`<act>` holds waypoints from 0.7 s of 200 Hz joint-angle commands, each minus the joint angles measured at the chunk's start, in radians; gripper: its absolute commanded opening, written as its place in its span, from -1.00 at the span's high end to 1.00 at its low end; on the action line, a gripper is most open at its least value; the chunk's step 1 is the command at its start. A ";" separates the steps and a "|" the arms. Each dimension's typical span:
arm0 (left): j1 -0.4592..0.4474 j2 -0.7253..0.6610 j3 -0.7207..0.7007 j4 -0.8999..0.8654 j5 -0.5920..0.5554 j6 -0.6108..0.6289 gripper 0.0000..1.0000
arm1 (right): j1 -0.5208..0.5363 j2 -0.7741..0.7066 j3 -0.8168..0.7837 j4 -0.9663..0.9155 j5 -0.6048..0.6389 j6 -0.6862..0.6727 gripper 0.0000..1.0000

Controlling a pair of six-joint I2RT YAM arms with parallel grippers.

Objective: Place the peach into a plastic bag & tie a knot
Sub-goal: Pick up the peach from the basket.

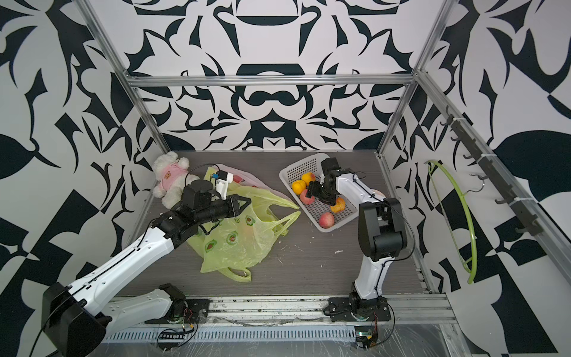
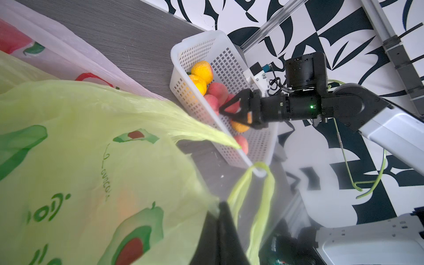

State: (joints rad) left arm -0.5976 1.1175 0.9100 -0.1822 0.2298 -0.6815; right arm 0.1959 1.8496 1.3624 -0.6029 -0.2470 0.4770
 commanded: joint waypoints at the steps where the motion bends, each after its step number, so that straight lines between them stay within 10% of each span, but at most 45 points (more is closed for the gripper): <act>1: 0.004 -0.003 -0.019 0.013 0.015 0.000 1.00 | 0.004 0.042 0.060 0.055 -0.031 0.037 -0.62; 50: 0.005 -0.008 -0.019 0.010 0.011 0.000 1.00 | 0.005 0.126 0.095 0.084 -0.051 0.049 -0.47; 79: 0.004 0.001 -0.014 0.010 0.013 0.002 1.00 | 0.005 0.127 0.090 0.112 -0.101 0.055 0.06; 140: 0.004 0.008 -0.008 0.010 0.014 0.007 1.00 | 0.018 -0.124 -0.012 0.068 -0.093 0.042 0.45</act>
State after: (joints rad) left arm -0.5976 1.1183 0.9100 -0.1825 0.2325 -0.6827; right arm 0.2028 1.8980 1.3808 -0.5030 -0.3439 0.5293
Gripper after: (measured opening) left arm 0.038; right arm 0.391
